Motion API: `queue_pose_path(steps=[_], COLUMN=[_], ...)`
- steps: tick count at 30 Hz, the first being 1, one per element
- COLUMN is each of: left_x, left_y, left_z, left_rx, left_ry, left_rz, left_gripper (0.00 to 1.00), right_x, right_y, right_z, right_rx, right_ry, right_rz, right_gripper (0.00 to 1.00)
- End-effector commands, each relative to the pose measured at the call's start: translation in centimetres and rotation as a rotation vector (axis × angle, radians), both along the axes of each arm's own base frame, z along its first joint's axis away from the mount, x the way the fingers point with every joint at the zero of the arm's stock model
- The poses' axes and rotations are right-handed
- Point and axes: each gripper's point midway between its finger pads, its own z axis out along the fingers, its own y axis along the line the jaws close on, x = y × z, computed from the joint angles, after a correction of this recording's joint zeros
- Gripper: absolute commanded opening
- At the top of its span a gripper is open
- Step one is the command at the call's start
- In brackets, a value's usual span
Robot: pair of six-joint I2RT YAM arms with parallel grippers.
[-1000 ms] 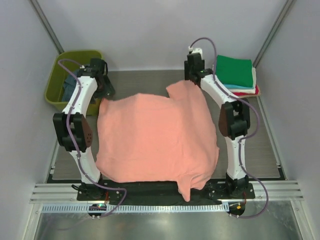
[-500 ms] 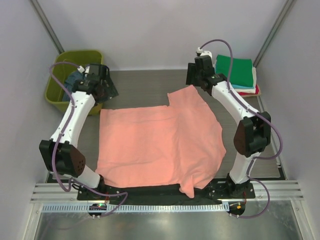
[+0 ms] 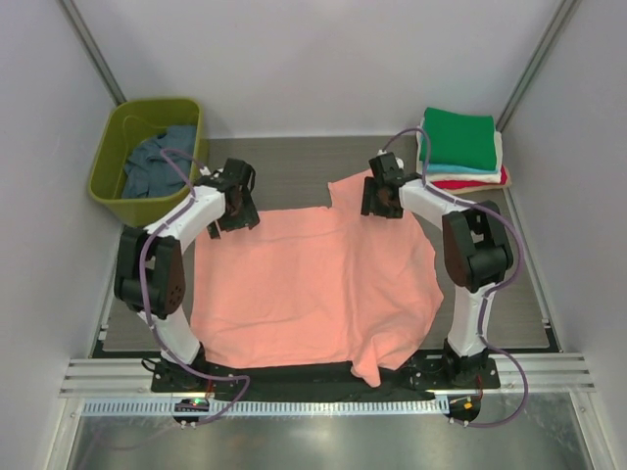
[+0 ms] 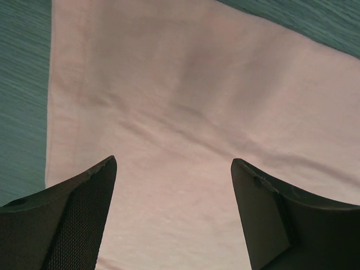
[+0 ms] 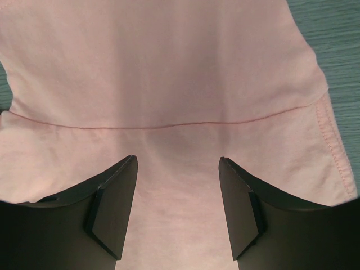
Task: Fold and stack the t-shirts
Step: Flatten the tshirt out
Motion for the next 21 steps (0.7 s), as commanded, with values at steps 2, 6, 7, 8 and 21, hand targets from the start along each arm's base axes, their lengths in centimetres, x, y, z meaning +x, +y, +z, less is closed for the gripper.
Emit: queue_pose_path(steps=[2, 6, 7, 8, 21], left_x=[2.9, 3.7, 4.0, 4.6, 12.1], left_y=[-0.4, -1.0, -1.2, -1.5, -3.2], left_z=[-2.0, -4.3, -4.8, -4.7, -7.4], left_rx=[0.004, -0.003, -0.004, -0.008, 0.024], left_ry=[-0.036, 0.013, 0.025, 0.020, 0.062], left_rz=[0.028, 0.015, 0.013, 0.005, -0.018], left_gripper=[0.83, 0.82, 0.82, 0.82, 0.82], right_x=[1.7, 2.5, 2.6, 2.9, 9.6], right_y=[0.6, -0.1, -0.2, -0.4, -2.9], right_z=[0.6, -1.0, -1.4, -1.7, -4.0], right_rx=[0.019, -0.001, -0.001, 0.000, 0.061], right_ry=[-0.043, -0.013, -0.002, 0.007, 0.028], right_rz=[-0.005, -0.020, -0.025, -0.026, -0.136], right_gripper=[0.65, 0.66, 0.66, 0.66, 0.66])
